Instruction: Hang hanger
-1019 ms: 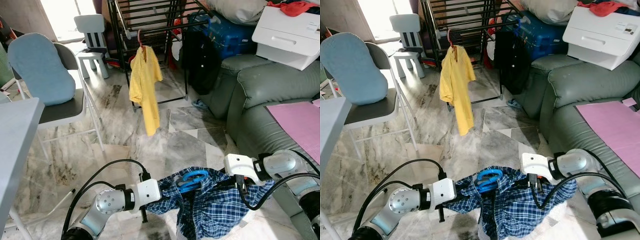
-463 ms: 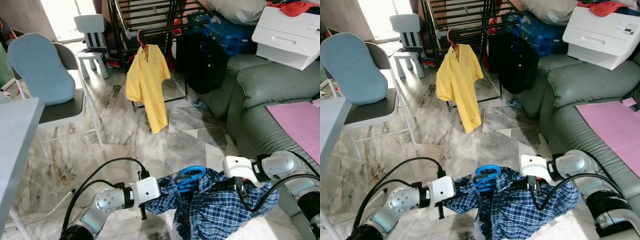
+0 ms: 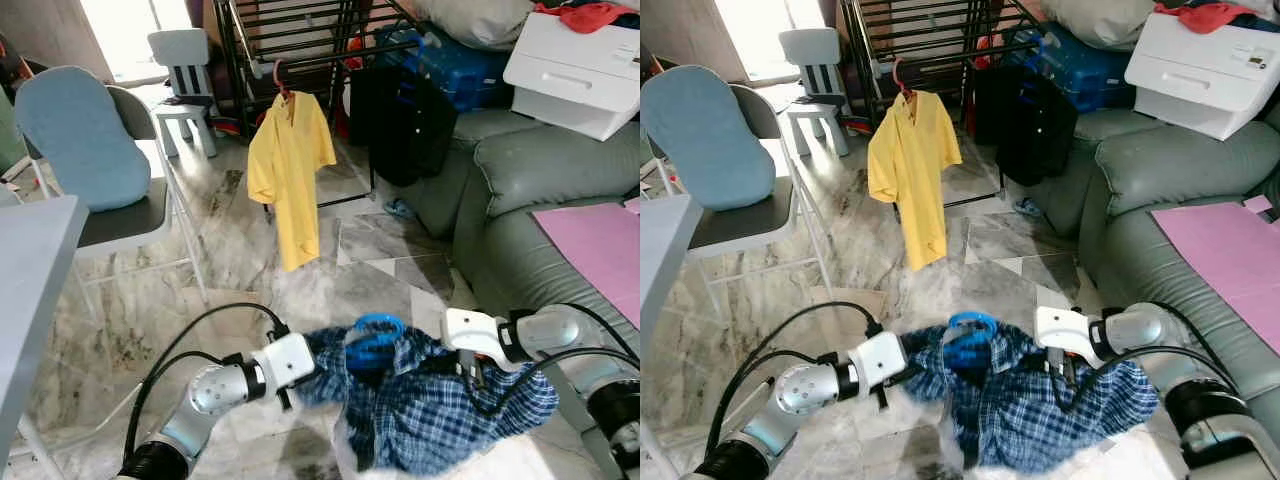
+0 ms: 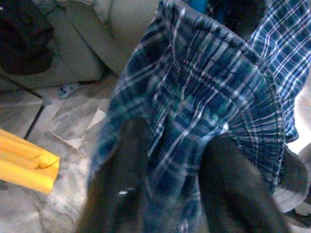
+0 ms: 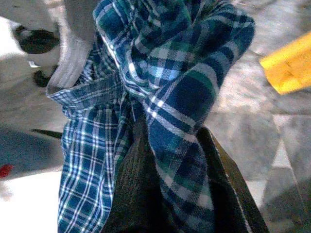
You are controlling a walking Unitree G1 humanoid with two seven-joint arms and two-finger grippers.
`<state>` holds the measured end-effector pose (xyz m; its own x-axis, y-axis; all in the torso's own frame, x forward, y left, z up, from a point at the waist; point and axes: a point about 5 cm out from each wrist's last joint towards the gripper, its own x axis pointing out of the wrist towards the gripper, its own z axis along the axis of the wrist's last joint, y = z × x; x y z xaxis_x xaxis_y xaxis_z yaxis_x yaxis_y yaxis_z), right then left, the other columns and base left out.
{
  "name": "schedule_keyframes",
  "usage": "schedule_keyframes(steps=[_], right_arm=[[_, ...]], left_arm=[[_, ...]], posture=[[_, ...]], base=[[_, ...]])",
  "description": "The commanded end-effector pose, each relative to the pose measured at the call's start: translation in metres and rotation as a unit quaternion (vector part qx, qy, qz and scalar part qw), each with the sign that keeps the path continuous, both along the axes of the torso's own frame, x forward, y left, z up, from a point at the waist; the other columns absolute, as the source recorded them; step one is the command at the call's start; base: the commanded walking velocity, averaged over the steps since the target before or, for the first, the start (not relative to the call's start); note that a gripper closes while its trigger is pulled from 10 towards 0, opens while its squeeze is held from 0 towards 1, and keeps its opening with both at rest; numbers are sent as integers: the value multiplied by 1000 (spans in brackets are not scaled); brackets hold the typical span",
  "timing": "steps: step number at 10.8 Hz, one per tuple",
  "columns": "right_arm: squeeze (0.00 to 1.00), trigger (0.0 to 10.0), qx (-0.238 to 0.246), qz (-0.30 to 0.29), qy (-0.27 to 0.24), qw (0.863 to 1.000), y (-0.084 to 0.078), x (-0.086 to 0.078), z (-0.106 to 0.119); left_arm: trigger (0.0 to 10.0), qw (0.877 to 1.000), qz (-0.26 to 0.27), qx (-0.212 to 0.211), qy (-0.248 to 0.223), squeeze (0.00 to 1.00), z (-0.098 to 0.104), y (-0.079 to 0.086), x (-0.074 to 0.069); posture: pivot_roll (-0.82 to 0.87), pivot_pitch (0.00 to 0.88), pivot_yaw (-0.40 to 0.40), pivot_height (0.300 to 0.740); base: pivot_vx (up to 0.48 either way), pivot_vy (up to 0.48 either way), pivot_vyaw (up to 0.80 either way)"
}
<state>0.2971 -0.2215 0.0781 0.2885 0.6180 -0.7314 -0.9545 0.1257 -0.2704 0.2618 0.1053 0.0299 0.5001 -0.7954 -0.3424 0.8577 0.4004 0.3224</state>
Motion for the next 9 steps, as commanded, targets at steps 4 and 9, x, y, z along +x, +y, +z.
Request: schedule_keyframes(steps=[4, 9], right_arm=[[0, 0, 27, -129, -59, 990, 5, 20, -3], [0, 0, 165, -465, -68, 867, 13, 30, -32]], left_arm=[[10000, 987, 147, -66, 8, 1000, 6, 28, 21], [10000, 869, 459, -172, 69, 1000, -6, 82, 37]], posture=[[-201, 0, 71, 740], [-204, 0, 71, 740]], base=[[0, 0, 0], [0, 0, 0]])
